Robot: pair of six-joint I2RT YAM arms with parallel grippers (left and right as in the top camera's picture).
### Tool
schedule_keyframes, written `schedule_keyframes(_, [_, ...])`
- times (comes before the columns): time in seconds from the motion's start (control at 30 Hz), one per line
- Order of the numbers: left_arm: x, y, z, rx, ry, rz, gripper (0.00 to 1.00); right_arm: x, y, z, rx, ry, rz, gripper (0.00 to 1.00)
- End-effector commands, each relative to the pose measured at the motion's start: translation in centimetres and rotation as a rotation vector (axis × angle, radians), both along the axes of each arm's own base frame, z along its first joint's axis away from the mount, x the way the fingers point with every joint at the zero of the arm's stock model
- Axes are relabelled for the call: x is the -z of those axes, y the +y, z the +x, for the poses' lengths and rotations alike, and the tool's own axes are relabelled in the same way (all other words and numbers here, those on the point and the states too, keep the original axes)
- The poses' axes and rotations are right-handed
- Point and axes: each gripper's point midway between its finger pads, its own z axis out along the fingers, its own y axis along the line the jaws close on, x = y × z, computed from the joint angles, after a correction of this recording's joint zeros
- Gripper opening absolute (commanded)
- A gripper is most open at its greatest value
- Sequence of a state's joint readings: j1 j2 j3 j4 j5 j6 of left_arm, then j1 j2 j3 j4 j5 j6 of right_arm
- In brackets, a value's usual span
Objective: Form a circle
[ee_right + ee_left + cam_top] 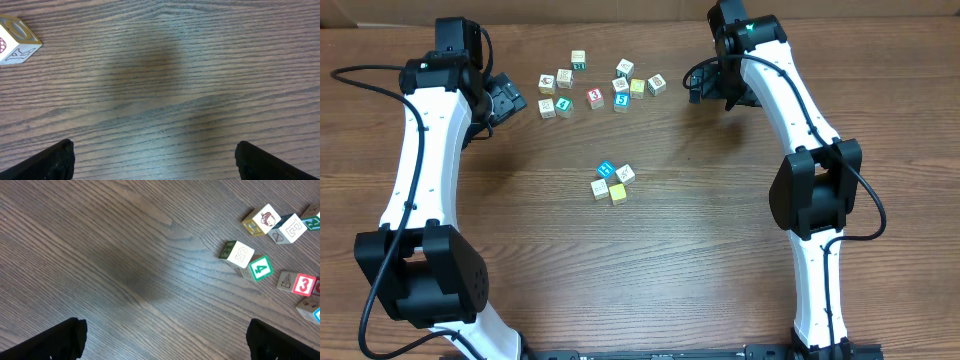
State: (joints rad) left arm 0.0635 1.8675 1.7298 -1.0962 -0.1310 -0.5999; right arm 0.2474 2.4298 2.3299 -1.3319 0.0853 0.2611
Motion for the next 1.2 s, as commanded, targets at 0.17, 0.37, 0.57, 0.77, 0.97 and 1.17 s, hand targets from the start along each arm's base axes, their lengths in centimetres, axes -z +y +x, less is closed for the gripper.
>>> schedule_keyframes(0.17, [-1.26, 0.06, 0.17, 0.0, -0.033, 0.002, 1.0, -2.42, -0.21, 0.48, 0.006, -0.056, 0.007, 1.0])
schedule_keyframes(0.37, [-1.26, 0.06, 0.17, 0.0, -0.033, 0.002, 1.0, -2.42, -0.21, 0.48, 0.006, -0.056, 0.007, 1.0])
schedule_keyframes(0.57, [-1.26, 0.07, 0.17, 0.0, -0.033, 0.002, 1.0, -2.42, -0.21, 0.48, 0.006, -0.056, 0.007, 1.0])
schedule_keyframes(0.77, [-1.26, 0.06, 0.17, 0.0, -0.033, 0.002, 0.99, -2.42, -0.21, 0.47, 0.006, -0.056, 0.007, 1.0])
schedule_keyframes(0.97, [-1.26, 0.06, 0.17, 0.0, -0.033, 0.002, 1.0, -2.42, -0.21, 0.48, 0.006, -0.056, 0.007, 1.0])
schedule_keyframes(1.17, [-1.12, 0.08, -0.22, 0.0, -0.016, 0.003, 0.99, -2.42, -0.21, 0.48, 0.006, -0.056, 0.007, 1.0])
